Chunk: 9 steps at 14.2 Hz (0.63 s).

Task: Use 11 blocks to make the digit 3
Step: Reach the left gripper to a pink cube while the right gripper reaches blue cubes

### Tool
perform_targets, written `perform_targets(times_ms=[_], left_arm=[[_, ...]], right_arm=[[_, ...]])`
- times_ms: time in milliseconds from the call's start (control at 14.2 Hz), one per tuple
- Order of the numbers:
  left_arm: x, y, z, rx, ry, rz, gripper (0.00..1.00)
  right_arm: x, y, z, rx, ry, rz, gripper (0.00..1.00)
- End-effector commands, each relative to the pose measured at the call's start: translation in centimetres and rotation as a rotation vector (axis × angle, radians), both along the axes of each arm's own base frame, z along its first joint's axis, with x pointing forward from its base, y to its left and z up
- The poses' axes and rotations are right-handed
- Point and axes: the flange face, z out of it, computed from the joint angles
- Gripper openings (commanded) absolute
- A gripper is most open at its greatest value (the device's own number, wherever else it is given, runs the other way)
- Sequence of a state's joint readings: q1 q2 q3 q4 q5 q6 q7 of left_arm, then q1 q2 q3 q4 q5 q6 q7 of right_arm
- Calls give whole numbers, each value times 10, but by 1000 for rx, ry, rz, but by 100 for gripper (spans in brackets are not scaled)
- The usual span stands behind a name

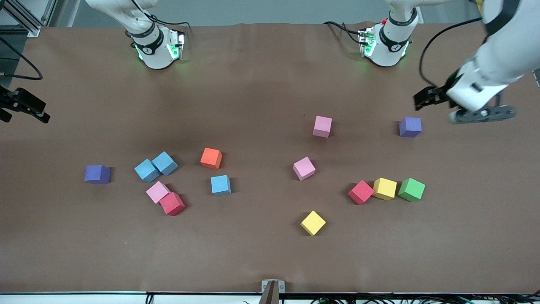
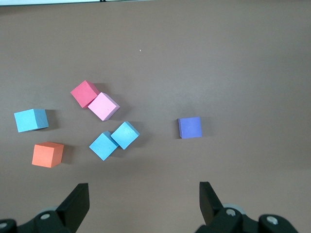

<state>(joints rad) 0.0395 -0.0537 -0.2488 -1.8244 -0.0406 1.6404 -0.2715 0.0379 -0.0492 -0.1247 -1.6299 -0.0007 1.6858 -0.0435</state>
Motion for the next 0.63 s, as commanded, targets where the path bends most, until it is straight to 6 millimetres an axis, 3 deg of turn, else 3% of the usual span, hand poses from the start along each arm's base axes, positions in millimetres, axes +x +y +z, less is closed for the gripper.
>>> perform_targets(times_ms=[0,211,351,421,561], left_arm=[[-20,-44,-46,3,-8,-37,100],[-44,-109,-106,-2,-47,-163,100],[-67,-132,-145,-8,-68,-219,100],[-82,-144,-166,-15,-94,-237,100],[-100,-157,-200,-32,-120,-211,100]], right_arm=[[8,-7,-15,1,11,-21,100],[25,0,-33,3,2,-14,100],[56,24,-66,23,-5,18,100],[61,35,-67,35,-7,34,100],[70,74,-91,23,29,99,100]])
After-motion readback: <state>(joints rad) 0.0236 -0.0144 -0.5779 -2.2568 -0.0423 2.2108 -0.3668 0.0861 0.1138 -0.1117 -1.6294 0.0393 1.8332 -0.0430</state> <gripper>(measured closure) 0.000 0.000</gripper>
